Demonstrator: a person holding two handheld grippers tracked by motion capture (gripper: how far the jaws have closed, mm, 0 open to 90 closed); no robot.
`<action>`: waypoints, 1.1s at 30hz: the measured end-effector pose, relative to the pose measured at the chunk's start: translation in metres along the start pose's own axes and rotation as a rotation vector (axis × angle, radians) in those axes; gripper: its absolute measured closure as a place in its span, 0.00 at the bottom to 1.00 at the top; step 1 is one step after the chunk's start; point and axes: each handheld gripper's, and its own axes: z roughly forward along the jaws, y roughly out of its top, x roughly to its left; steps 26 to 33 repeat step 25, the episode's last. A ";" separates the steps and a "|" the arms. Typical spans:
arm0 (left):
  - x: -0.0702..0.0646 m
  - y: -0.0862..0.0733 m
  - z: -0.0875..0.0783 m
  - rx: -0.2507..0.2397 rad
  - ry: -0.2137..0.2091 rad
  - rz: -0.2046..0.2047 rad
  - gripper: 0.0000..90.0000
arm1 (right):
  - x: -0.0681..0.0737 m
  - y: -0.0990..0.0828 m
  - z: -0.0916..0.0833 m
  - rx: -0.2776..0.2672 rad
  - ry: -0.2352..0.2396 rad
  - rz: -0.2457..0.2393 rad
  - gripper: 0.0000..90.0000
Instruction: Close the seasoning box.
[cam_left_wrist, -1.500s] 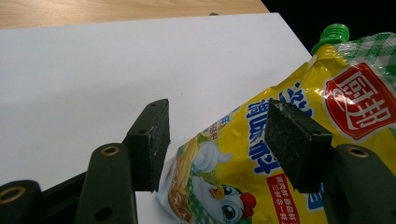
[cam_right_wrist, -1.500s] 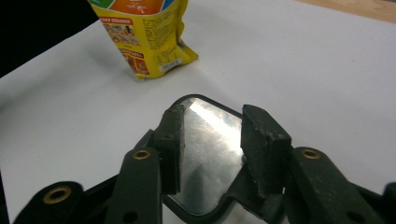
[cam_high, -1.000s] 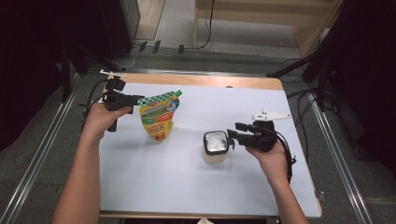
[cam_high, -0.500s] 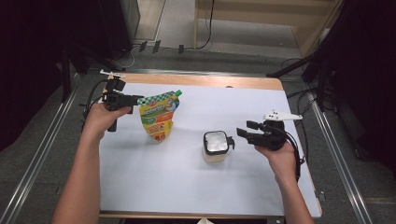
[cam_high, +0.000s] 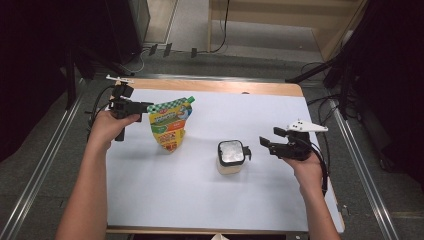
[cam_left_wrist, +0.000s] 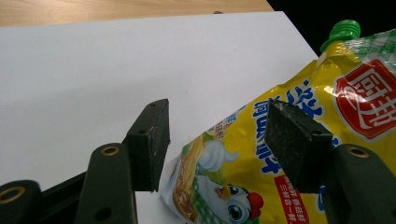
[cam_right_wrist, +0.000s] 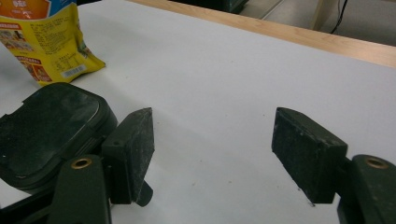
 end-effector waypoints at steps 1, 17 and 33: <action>0.000 0.000 0.000 0.000 -0.001 0.000 0.46 | -0.001 -0.001 0.000 0.001 -0.002 0.005 0.34; 0.002 -0.001 0.000 0.002 0.001 -0.005 0.45 | -0.008 -0.005 0.001 0.012 -0.029 0.043 0.33; 0.003 -0.001 0.000 0.004 0.004 -0.009 0.45 | -0.006 -0.006 0.003 0.029 -0.030 0.038 0.33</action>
